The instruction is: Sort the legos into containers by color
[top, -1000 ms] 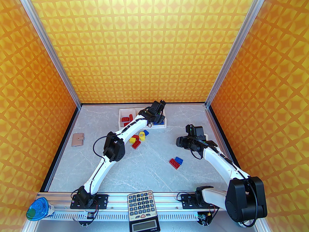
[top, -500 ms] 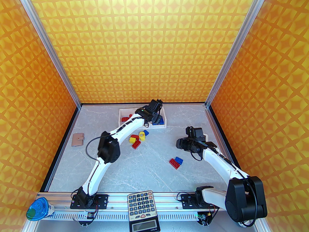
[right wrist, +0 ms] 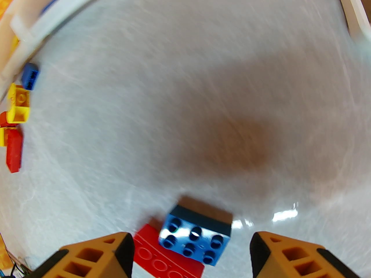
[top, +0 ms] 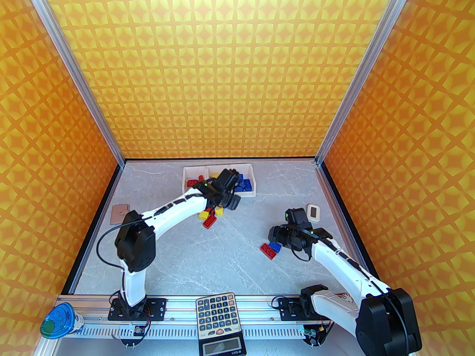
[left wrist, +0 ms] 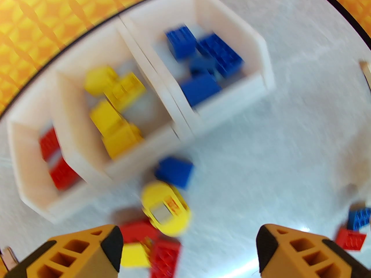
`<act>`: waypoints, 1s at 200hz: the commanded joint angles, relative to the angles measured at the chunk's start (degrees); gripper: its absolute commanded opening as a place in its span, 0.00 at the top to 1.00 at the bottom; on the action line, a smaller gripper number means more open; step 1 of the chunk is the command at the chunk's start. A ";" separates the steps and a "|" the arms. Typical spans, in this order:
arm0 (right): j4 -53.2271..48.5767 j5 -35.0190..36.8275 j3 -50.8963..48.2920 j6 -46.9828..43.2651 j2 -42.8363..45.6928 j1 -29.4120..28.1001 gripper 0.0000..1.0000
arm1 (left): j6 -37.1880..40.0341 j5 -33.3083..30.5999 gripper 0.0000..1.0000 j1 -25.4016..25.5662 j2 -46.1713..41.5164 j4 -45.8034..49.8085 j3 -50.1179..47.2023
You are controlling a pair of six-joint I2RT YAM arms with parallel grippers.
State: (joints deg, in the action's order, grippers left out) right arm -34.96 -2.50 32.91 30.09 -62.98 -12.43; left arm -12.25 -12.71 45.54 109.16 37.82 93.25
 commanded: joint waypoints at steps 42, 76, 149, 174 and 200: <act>4.16 -0.35 -3.43 6.35 -1.62 -2.39 0.24 | -2.13 2.58 0.20 1.88 -7.23 -4.90 -8.50; 5.95 -0.86 -3.38 7.53 -1.79 -2.86 0.25 | -3.04 2.94 0.21 2.05 -7.10 -5.45 -10.18; 7.46 1.84 -2.57 7.97 -7.35 -4.08 0.30 | -3.29 2.93 0.22 2.12 -9.17 -5.36 -12.55; 7.86 2.91 -2.30 8.39 -8.70 -5.05 0.37 | -3.35 2.88 0.22 2.26 -10.10 -5.22 -13.07; 8.39 3.72 -1.73 8.59 -10.34 -6.24 0.42 | -3.29 2.92 0.22 2.22 -11.02 -5.22 -13.89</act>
State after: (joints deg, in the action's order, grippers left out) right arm -29.39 0.36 30.39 37.71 -71.11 -17.43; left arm -14.83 -10.92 47.59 100.99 33.10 80.47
